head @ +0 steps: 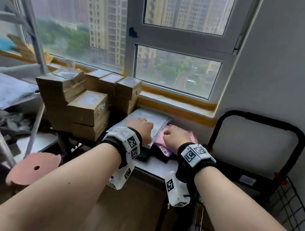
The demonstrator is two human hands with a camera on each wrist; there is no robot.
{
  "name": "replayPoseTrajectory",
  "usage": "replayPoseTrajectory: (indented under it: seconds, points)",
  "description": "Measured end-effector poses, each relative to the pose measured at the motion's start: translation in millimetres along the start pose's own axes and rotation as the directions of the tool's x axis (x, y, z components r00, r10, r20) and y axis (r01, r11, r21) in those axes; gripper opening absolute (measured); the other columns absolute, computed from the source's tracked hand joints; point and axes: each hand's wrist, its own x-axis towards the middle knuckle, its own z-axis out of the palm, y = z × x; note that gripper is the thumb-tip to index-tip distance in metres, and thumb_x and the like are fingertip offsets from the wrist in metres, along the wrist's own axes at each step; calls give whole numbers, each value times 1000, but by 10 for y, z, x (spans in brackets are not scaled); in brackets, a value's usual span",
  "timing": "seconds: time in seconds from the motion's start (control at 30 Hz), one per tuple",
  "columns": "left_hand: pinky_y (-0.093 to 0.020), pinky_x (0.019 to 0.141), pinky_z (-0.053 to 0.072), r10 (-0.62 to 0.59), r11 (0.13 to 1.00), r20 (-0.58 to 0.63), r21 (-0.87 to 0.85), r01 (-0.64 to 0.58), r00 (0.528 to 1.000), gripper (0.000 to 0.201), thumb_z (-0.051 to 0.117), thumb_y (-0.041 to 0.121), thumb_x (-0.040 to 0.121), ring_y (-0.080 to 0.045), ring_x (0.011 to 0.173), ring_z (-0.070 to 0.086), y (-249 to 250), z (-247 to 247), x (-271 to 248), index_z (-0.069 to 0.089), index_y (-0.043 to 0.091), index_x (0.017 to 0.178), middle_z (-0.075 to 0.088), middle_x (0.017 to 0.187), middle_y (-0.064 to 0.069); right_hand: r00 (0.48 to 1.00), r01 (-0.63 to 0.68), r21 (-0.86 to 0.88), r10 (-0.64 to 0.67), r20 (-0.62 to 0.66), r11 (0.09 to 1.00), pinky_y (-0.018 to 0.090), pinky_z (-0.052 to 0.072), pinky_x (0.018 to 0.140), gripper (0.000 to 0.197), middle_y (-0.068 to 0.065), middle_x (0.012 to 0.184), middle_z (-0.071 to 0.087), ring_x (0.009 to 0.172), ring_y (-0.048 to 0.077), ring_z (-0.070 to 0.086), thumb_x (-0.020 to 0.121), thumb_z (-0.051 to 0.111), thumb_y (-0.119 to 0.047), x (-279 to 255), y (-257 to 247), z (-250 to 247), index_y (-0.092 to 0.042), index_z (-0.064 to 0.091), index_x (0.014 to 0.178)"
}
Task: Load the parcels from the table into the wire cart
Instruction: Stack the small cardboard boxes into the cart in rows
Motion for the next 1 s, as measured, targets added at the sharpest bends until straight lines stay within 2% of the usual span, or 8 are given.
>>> replayPoseTrajectory:
  seconds: [0.17,0.37,0.5,0.57,0.63,0.73,0.83,1.0]
  points:
    - [-49,108,25,-101,995,28,-4,101,995,44,48,31,93,-26,133,35,-929,29,10,45,21,136,42,141,-6,998,49,18,-50,28,999,35,41,106,37,4,136,55,126,27,49,93,43,-20,325,-829,263,-22,60,126]
    - [-47,108,28,-160,987,6,5,160,987,44,48,32,91,-24,132,37,-2198,-19,226,46,23,134,42,141,-4,995,80,12,-81,57,997,34,40,105,41,4,139,53,128,27,48,93,42,-23,923,-1875,483,-26,54,132]
    - [-50,110,23,-192,981,-23,21,192,981,46,46,30,92,-24,134,35,-3079,-110,420,43,23,137,41,143,-5,992,114,28,-116,50,993,33,42,104,37,4,133,57,124,28,52,92,44,-23,1351,-2666,540,-22,59,126]
    - [-51,109,24,-209,977,-28,26,209,978,50,47,30,91,-25,134,35,-3473,-165,500,40,24,140,41,143,-6,993,112,52,-115,41,992,34,44,102,35,5,130,60,120,28,55,91,44,-24,1545,-3013,573,-21,62,122]
    - [-51,110,25,-219,975,-23,20,219,976,50,48,31,91,-26,134,34,-3827,-214,578,39,23,140,41,142,-6,993,110,63,-113,40,992,33,44,102,36,5,131,59,120,28,54,92,43,-22,1724,-3311,626,-20,61,124]
    - [-47,111,26,-242,970,-37,-8,242,970,51,48,33,92,-26,136,33,-4275,-237,710,39,22,140,39,144,-6,991,123,64,-127,53,990,33,45,101,36,7,131,58,120,28,54,94,42,-19,1949,-3644,694,-15,59,126]
    - [-44,112,28,-290,955,-64,-87,284,955,56,48,35,93,-26,137,32,-4622,-218,867,33,20,144,35,149,-6,988,130,50,-134,71,990,30,44,96,37,7,132,57,120,28,54,97,41,-23,2170,-3899,767,-13,57,128]
    - [-45,111,30,-357,915,-78,-227,332,931,64,48,41,94,-29,136,32,-5041,-170,1165,24,15,147,34,148,-11,988,117,62,-123,96,991,28,44,89,38,8,130,58,116,27,56,96,43,-26,2648,-4208,919,-9,56,127]
